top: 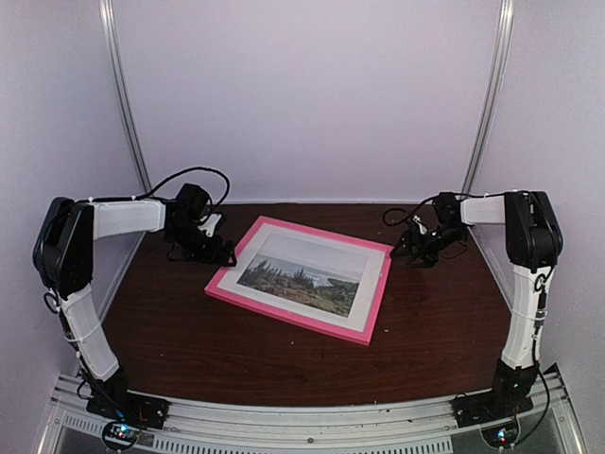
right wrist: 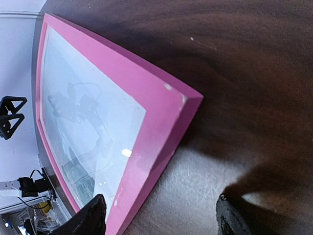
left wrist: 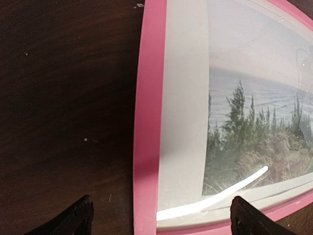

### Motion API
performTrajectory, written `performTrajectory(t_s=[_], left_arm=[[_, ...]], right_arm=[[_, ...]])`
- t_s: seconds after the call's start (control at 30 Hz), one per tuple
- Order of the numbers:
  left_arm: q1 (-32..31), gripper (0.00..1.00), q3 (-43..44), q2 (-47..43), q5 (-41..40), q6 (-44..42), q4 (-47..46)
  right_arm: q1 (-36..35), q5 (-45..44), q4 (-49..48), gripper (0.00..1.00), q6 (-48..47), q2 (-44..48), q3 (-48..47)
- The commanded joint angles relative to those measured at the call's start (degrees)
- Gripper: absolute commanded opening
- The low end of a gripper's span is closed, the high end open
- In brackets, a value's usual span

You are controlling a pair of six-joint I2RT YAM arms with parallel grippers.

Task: Put the photo into the frame
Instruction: Place the photo frame at the center of the board, then adjust the photo frame at the center of the board.

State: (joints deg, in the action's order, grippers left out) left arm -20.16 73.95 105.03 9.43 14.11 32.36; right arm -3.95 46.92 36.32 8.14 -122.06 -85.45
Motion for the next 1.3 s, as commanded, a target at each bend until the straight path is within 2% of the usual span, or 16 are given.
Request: performTrajectory(t_s=[0.0, 0.2, 0.37, 0.77, 0.93, 1.07, 1.13, 1.27], left_arm=[[2.14, 0.97, 4.19, 4.10, 6.05, 0.94, -2.98], [2.67, 0.97, 6.12, 8.11, 7.95, 1.02, -1.92], [2.70, 0.84, 5.53, 9.60, 11.90, 1.28, -1.61], [2.60, 0.62, -11.18, 0.94, 20.88, 3.50, -9.72], [0.06, 0.58, -18.00, -3.53, 24.72, 3.91, -12.28], [-4.73, 0.57, -20.63, -7.67, 23.54, 3.93, -11.45], [-5.95, 0.59, -22.52, -11.17, 21.21, 4.92, -11.05], [-6.03, 0.75, -24.81, -19.64, 10.12, 8.17, -9.83]], right_arm=[[-1.19, -7.76, -2.63, 0.77, 3.24, 4.16, 7.29], [-5.16, -9.14, -5.10, 0.78, 5.72, 6.68, 11.09], [-8.04, -9.96, -6.09, 0.78, 7.59, 5.40, 10.23], [-10.21, -11.17, -3.77, 0.77, 8.88, -0.13, 0.72], [-10.20, -12.20, -1.26, 0.76, 8.05, -3.12, -5.30], [-10.29, -15.25, 0.52, 0.77, 7.34, -2.89, -8.48], [-10.33, -19.61, 1.42, 0.78, 6.38, -1.03, -7.98], [-11.16, -30.10, 0.75, 0.87, 4.49, 6.30, -2.29]])
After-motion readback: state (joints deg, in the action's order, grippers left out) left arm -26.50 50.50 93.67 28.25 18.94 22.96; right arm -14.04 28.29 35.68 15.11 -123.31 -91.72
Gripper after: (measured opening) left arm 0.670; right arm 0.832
